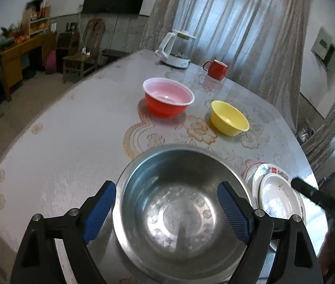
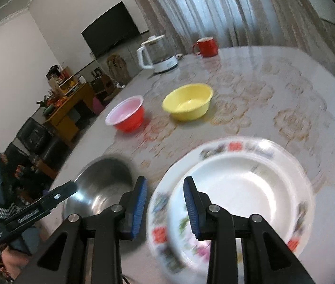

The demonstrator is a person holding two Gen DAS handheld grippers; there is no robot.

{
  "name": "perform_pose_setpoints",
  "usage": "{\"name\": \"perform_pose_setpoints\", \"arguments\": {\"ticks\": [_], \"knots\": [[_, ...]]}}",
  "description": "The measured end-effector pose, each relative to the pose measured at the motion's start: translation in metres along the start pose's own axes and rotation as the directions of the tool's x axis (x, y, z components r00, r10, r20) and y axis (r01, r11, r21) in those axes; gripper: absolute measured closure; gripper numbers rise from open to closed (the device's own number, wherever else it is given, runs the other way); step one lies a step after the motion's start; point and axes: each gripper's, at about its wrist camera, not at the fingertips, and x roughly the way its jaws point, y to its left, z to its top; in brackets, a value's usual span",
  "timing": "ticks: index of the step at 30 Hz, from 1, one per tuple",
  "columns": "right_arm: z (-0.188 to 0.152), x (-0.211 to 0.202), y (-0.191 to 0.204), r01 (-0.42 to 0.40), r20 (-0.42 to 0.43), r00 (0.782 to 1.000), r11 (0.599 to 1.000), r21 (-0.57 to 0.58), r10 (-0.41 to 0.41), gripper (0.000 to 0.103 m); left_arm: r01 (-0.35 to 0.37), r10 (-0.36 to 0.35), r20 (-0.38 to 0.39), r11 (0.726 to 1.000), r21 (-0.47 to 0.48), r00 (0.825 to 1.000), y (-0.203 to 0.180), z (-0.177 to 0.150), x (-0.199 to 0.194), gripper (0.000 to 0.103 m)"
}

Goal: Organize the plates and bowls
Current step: 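Move the right gripper to the yellow bowl and grasp its rim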

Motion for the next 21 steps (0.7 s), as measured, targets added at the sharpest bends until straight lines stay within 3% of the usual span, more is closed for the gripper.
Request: {"name": "perform_pose_setpoints", "arguments": {"ticks": [9,15,21], "knots": [[0.061,0.026,-0.045,0.092,-0.010,0.996,0.996,0.016,-0.092,0.070,0.015,-0.013,-0.025,0.997,0.076,1.000,-0.028,0.026,0.013,0.015],[0.096,0.062,-0.073,0.081,-0.087,0.993,0.994,0.077,-0.074,0.067,0.065,-0.060,-0.074,0.995,0.075,0.995,-0.043,0.052,0.031,0.015],[0.125,0.114,-0.089,0.055,-0.175,0.984,0.985,0.163,-0.026,0.067,0.060,-0.051,-0.129,0.996,0.067,0.990,-0.057,0.083,0.064,0.016]]}}
